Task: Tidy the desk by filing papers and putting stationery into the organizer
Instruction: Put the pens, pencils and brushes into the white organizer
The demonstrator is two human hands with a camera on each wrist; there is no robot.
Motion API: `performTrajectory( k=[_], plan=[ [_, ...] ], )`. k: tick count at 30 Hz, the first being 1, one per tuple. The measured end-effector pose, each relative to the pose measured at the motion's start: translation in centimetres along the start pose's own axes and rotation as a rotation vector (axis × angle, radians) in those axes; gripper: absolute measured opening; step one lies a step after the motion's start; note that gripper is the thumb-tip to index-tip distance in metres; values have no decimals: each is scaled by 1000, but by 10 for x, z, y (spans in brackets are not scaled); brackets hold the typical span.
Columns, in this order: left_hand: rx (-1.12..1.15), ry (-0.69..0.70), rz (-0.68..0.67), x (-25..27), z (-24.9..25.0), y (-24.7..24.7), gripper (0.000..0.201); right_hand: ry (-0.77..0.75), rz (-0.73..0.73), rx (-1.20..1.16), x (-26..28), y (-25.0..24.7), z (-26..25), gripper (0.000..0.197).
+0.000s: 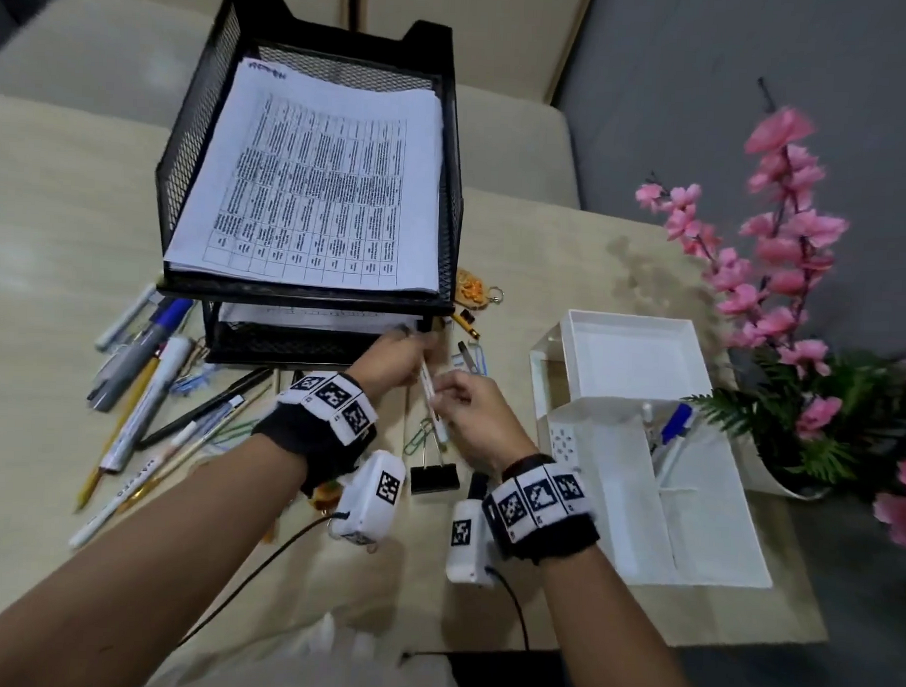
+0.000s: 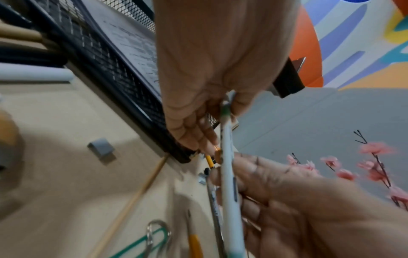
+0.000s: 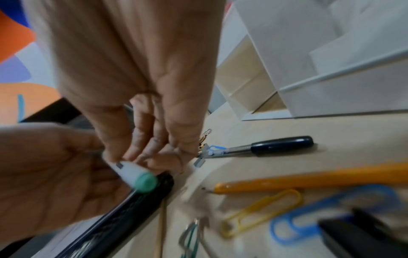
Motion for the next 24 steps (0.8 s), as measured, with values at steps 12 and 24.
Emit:
performTrajectory(
  k=[12, 24],
  plan=[
    [39, -28, 275, -7, -14, -62, 32, -222, 270, 975, -128, -19, -55, 33],
    [11, -97, 154, -1, -25, -41, 28, -147, 401, 708, -51, -9, 6, 37]
  ],
)
Point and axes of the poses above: each hand's wrist, its own x-axis away from the middle knuckle, its own y-axis out of the palm, z = x × y, the point moved 1 cm from there along -x, towards the middle knuckle, and after that the axes turned 5 degrees about y, right-handed, at the moved point
